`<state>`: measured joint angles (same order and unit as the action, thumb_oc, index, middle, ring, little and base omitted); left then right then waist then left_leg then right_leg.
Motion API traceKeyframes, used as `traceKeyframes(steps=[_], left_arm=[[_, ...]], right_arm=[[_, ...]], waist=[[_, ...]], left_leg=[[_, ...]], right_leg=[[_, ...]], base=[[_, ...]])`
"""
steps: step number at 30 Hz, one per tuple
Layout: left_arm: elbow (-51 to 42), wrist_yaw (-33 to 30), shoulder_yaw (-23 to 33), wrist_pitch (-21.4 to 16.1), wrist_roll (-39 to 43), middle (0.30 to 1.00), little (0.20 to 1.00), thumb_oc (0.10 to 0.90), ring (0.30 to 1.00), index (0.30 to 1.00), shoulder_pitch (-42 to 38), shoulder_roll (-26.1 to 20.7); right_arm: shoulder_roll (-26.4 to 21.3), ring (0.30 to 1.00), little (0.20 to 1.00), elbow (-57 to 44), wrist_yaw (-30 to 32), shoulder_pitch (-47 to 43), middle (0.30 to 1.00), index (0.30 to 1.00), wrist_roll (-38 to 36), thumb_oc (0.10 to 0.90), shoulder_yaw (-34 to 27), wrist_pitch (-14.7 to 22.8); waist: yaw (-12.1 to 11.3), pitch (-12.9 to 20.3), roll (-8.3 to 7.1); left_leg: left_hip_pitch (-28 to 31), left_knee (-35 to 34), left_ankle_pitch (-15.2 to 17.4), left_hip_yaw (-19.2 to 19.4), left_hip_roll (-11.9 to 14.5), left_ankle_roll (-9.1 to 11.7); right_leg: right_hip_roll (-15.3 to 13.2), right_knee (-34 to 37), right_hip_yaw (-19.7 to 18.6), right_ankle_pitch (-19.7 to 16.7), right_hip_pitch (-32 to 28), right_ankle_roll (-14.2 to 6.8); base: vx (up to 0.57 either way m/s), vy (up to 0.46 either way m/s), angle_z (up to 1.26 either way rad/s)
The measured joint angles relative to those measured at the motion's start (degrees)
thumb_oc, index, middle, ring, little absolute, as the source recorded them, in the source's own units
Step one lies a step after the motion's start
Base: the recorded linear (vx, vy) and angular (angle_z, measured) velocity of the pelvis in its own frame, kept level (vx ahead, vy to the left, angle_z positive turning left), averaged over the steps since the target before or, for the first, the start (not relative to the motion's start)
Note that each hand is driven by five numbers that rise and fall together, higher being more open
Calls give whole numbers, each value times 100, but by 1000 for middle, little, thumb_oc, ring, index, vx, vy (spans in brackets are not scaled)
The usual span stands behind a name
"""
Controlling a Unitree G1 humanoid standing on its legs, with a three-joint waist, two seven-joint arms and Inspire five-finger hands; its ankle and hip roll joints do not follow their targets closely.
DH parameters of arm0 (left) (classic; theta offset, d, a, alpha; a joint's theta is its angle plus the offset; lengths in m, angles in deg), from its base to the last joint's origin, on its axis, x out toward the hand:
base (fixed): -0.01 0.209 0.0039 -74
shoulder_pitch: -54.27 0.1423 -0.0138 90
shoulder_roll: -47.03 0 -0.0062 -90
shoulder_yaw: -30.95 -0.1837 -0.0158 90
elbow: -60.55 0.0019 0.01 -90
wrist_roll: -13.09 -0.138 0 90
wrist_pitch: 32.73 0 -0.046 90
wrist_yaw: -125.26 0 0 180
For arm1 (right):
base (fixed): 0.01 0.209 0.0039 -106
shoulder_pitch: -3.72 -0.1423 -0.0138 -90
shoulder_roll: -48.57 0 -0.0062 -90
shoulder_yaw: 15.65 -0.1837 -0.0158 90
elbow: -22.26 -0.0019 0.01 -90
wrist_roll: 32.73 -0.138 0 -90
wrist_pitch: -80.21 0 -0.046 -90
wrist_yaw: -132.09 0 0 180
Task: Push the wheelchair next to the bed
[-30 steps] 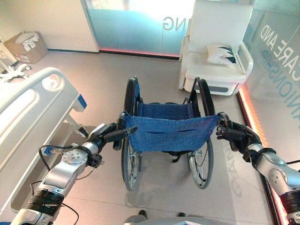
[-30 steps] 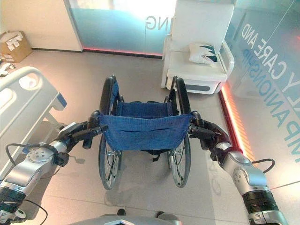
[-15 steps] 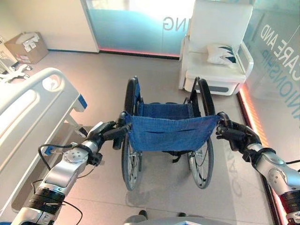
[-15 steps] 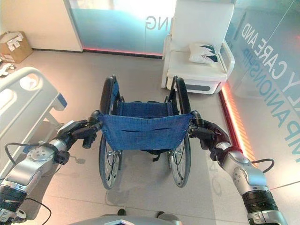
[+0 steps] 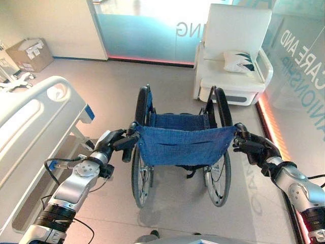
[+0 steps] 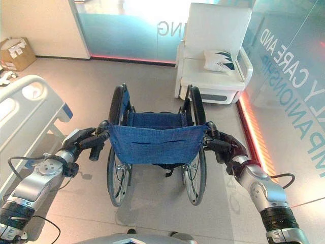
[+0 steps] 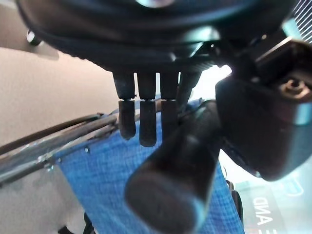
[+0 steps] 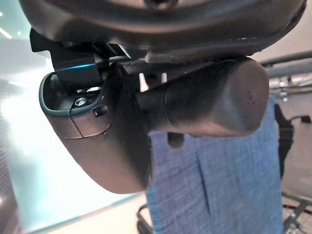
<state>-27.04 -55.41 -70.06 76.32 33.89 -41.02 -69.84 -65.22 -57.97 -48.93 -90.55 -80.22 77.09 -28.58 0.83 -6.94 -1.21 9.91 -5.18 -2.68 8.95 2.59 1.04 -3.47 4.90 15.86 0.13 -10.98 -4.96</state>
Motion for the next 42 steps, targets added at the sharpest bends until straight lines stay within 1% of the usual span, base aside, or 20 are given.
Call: traceKeyframes(steps=[8, 23, 27, 29, 31, 34, 37, 39, 40, 41, 42], left_arm=[[6, -151, 4, 0, 30, 300, 300, 400, 300, 300, 1, 166], [60, -194, 10, -1, 34, 300, 300, 400, 300, 300, 1, 256], [126, -249, 16, -8, 37, 300, 300, 400, 300, 300, -4, 335], [227, -253, 18, -79, 48, 300, 300, 400, 300, 300, -17, 385], [287, -299, 22, -101, 111, 300, 300, 400, 300, 300, -22, 409], [497, -314, 2, -135, 235, 300, 300, 400, 300, 300, -138, 492], [678, -328, 2, -177, 276, 300, 300, 400, 300, 300, -299, 627], [750, -348, 2, -201, 415, 300, 300, 400, 300, 300, -429, 645], [754, -347, 2, -203, 431, 300, 300, 400, 300, 300, -462, 645], [776, -346, 2, -206, 452, 300, 300, 400, 300, 300, -545, 653], [797, -348, 1, -206, 474, 300, 300, 400, 300, 300, -582, 664]], right_arm=[[0, 328, 328, 19, 1, 0, 328, 328, 50, 419, -9, 0], [19, 331, 331, 43, 4, -3, 331, 331, 99, 420, -7, 0], [35, 326, 326, 146, 4, -126, 326, 326, 207, 417, 55, -1], [40, 321, 321, 239, 3, -204, 321, 321, 209, 414, 101, -4], [38, 312, 312, 364, 3, -342, 312, 312, 213, 408, 200, -4], [41, 307, 307, 521, 3, -490, 307, 307, 231, 405, 252, -4], [17, 312, 312, 586, 4, -602, 312, 312, 254, 408, 250, -4], [-21, 312, 312, 592, 5, -688, 312, 312, 260, 408, 219, -4], [-33, 312, 312, 592, 5, -703, 312, 312, 260, 408, 208, -4], [-55, 312, 312, 593, 5, -735, 312, 312, 259, 408, 188, -4], [-77, 307, 307, 604, 7, -770, 307, 307, 259, 405, 189, -5]], waist=[[-19, 8, -1], [-27, 17, 4], [-39, 20, 20], [-37, 16, 26], [-38, 15, 29], [-28, -8, 50], [-9, -102, 65], [21, -268, 23], [31, -314, -2], [60, -401, -63], [77, -436, -65]], left_leg=[[-4, 0, 0, -2, -1, 0], [15, 1, 1, 13, -9, -1], [30, 2, 3, 79, -31, -4], [53, 2, 4, 85, -42, -7], [49, 33, 22, 93, -56, -66], [44, 98, 64, 106, -96, -126], [-34, 266, 133, 93, -178, -196], [-103, 441, 229, 75, -277, -306], [-117, 501, 259, 74, -313, -348], [-171, 625, 340, 55, -392, -414], [-218, 718, 378, 34, -397, -439]], right_leg=[[0, -4, 1, 0, 5, 0], [-11, -41, -9, 2, 6, -2], [-43, -122, -103, 6, 62, -6], [-64, -182, -134, 14, 84, -18], [-88, -258, -166, 25, 123, -32], [-153, -445, -217, 87, 200, -76], [-289, -904, -274, 263, 419, -131], [-463, -1424, -317, 474, 605, -188], [-518, -1568, -327, 535, 651, -208], [-648, -1921, -389, 655, 779, -256], [-692, -2145, -464, 676, 900, -272]], base=[[0, 0, 0], [43, 36, 0], [53, 66, -9], [50, 83, -7], [50, 98, -9], [63, 119, -5], [82, 137, -4], [112, 159, 0], [108, 140, 7], [122, 108, 4], [151, 79, 4]])
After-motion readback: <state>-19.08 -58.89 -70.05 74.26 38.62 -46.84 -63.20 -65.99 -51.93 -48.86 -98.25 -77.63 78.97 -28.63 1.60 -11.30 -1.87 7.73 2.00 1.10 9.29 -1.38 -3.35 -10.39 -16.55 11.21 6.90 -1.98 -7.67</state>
